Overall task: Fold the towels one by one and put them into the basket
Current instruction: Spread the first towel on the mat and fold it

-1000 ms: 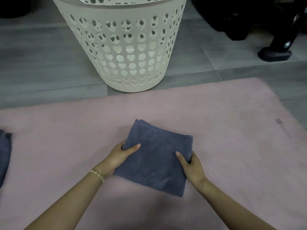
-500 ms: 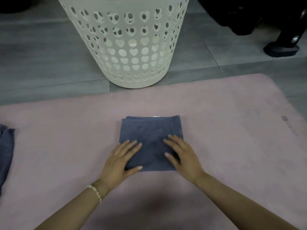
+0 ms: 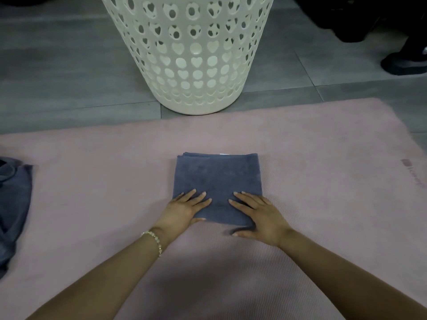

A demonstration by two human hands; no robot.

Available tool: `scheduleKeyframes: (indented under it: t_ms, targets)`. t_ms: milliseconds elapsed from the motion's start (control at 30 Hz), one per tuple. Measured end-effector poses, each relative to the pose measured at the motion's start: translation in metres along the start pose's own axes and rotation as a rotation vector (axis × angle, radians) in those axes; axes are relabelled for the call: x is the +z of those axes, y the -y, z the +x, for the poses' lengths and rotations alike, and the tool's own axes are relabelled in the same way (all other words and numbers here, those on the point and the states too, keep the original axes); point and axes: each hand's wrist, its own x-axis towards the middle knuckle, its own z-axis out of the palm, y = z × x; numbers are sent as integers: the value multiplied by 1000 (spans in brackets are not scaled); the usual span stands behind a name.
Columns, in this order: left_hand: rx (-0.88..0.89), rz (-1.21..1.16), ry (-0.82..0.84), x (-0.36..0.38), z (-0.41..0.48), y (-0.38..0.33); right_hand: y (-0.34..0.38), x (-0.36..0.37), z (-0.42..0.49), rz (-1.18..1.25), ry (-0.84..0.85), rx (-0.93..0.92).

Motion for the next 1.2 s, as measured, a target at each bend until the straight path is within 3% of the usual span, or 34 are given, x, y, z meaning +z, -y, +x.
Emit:
scheduleKeyframes:
  t_ms: [100, 167, 367, 433, 567, 633, 733, 833, 1100, 1200]
  targets:
    - [-28, -219, 158, -31, 4, 1, 3, -19, 5, 117, -6, -13]
    - [-111, -478, 394, -53, 6, 3, 3, -36, 6, 279, 140, 49]
    - [-286, -716, 864, -86, 17, 21, 3, -94, 27, 681, 693, 274]
    - [-435, -941, 725, -83, 10, 28, 0, -100, 33, 813, 699, 371]
    - [-855, -1199, -39, -57, -11, 30, -2, -77, 35, 1149, 266, 652]
    - [-960, -1253, -209, -43, -22, 19, 0, -58, 32, 1188, 52, 741]
    - [-977, -1129, -307, -25, -31, 4, 14, -38, 33, 1038, -268, 800]
    - [-1038, -1023, -409, -14, -29, -5, 26, -33, 39, 904, -427, 768]
    - [-1045, -824, -392, 2, -26, -6, 27, -18, 41, 588, -361, 799]
    - [-1078, -771, -352, 0, -28, -5, 24, -21, 39, 362, -468, 711]
